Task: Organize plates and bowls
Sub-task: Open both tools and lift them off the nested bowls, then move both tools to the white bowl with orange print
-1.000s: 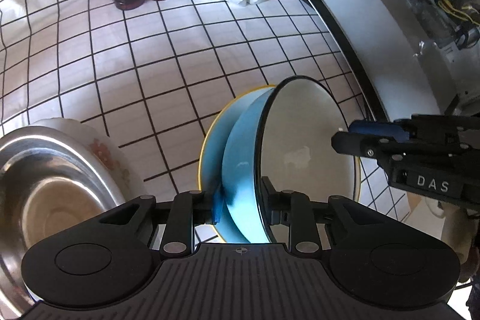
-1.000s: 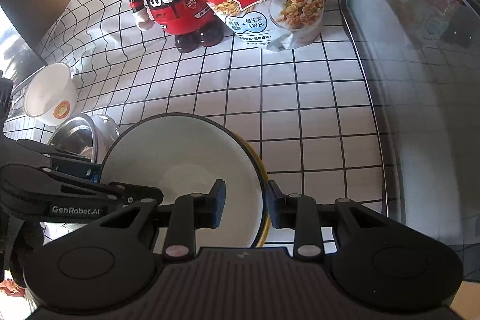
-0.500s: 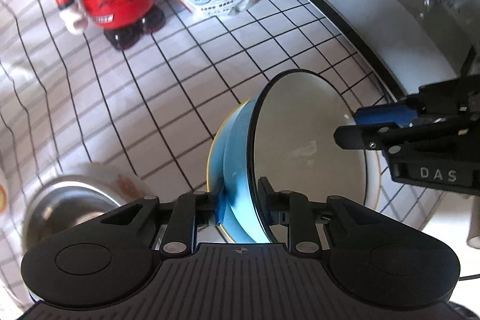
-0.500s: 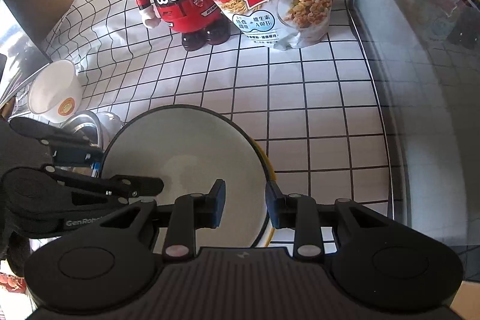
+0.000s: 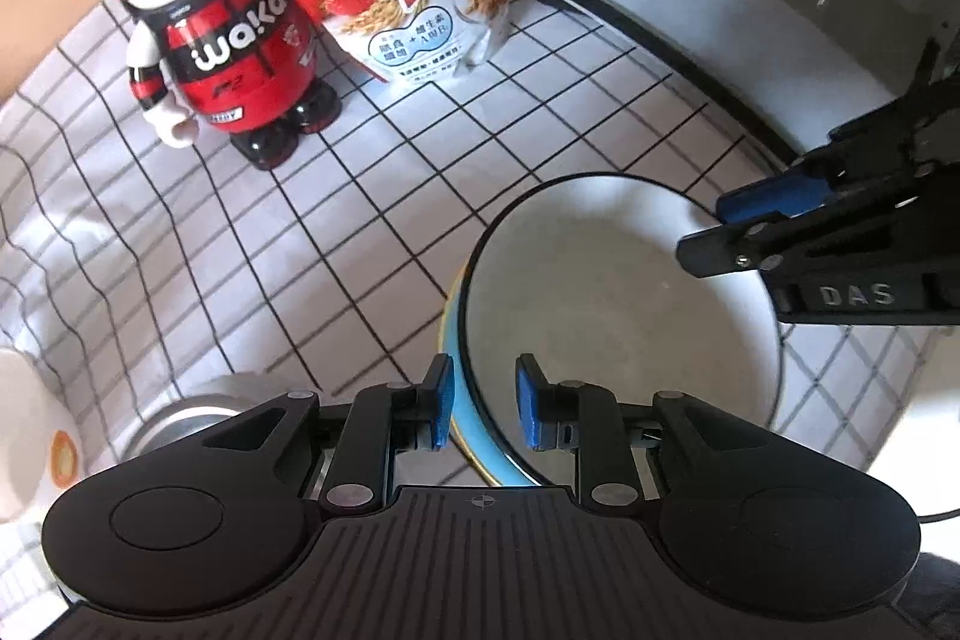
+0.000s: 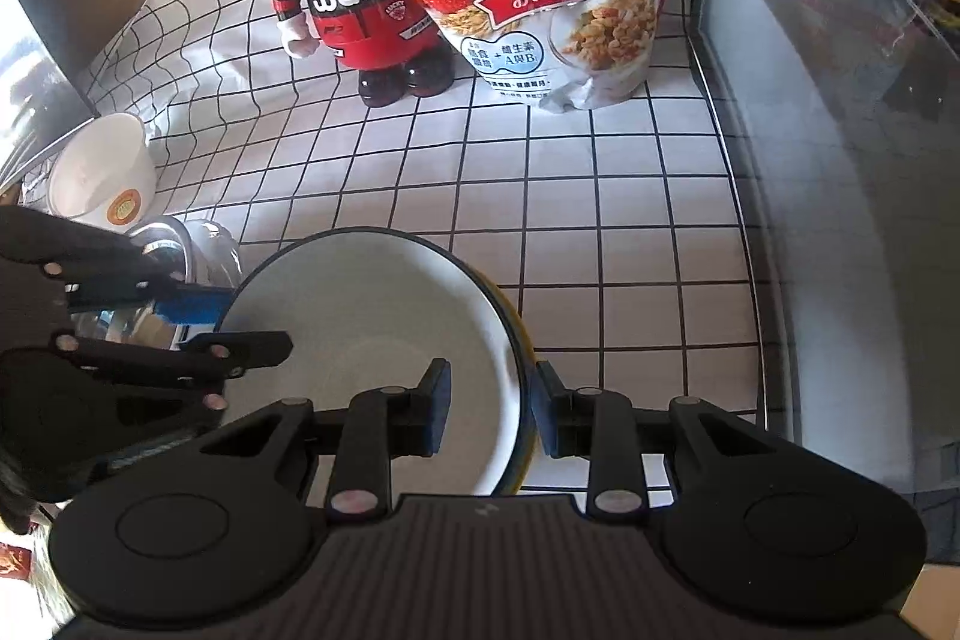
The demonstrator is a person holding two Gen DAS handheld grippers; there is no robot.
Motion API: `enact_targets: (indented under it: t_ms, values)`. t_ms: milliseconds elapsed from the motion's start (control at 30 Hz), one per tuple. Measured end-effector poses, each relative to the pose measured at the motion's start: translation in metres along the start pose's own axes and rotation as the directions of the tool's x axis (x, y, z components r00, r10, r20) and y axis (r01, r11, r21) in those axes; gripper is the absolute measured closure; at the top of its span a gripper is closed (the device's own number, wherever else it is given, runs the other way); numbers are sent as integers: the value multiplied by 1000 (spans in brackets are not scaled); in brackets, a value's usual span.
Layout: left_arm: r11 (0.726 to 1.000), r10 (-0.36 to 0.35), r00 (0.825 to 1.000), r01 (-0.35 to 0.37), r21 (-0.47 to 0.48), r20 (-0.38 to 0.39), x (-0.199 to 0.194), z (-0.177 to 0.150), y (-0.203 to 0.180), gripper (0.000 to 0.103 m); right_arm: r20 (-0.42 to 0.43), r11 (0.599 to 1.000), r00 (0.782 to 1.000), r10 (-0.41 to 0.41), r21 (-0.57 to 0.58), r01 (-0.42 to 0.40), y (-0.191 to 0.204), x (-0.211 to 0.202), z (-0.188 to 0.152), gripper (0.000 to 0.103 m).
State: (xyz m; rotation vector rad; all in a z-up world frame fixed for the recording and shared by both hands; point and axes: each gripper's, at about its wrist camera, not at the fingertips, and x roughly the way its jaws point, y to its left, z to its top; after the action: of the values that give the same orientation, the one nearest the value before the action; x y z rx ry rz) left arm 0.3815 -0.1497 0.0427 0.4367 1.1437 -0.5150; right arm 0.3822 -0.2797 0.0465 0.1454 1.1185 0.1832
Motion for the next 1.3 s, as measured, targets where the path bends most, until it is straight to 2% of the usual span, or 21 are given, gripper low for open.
enact_targets:
  t_ms: [133, 400, 633, 800, 900, 1000, 1133, 1200, 1267, 1300]
  values:
    - [996, -52, 999, 51, -70, -7, 1, -3, 9, 79, 14, 1000, 1000, 7, 4, -7, 1, -5, 2, 73]
    - [994, -60, 998, 60, -91, 10, 8, -10, 10, 79, 8, 1000, 1000, 1, -4, -1, 5, -4, 4, 73]
    - [985, -80, 994, 91, -147, 79, 0, -18, 17, 80, -17, 1000, 1000, -10, 9, 10, 4, 0, 2, 73]
    - [980, -86, 988, 107, -167, 129, -14, -21, 25, 80, 17, 1000, 1000, -21, 11, 21, 10, -15, 13, 73]
    - [968, -111, 978, 146, -203, 175, -25, -25, 37, 80, 56, 999, 998, -34, 0, 34, 23, -24, 25, 72]
    - [941, -120, 963, 188, -280, 243, -41, -31, 62, 80, 89, 1000, 996, -16, -8, 17, 42, -28, 39, 66]
    - [874, -69, 936, 224, -431, 345, -68, -47, 115, 80, 108, 999, 994, 32, -33, -29, 77, -23, 61, 64]
    - [834, 8, 921, 208, -511, 389, -82, -62, 147, 80, 102, 997, 993, 63, -54, -57, 101, -15, 73, 63]
    - [780, 117, 905, 171, -602, 409, -96, -84, 183, 80, 90, 993, 993, 83, -88, -75, 126, -3, 83, 58]
    - [741, 183, 896, 145, -655, 405, -102, -98, 204, 80, 86, 991, 992, 92, -108, -82, 142, 4, 89, 56]
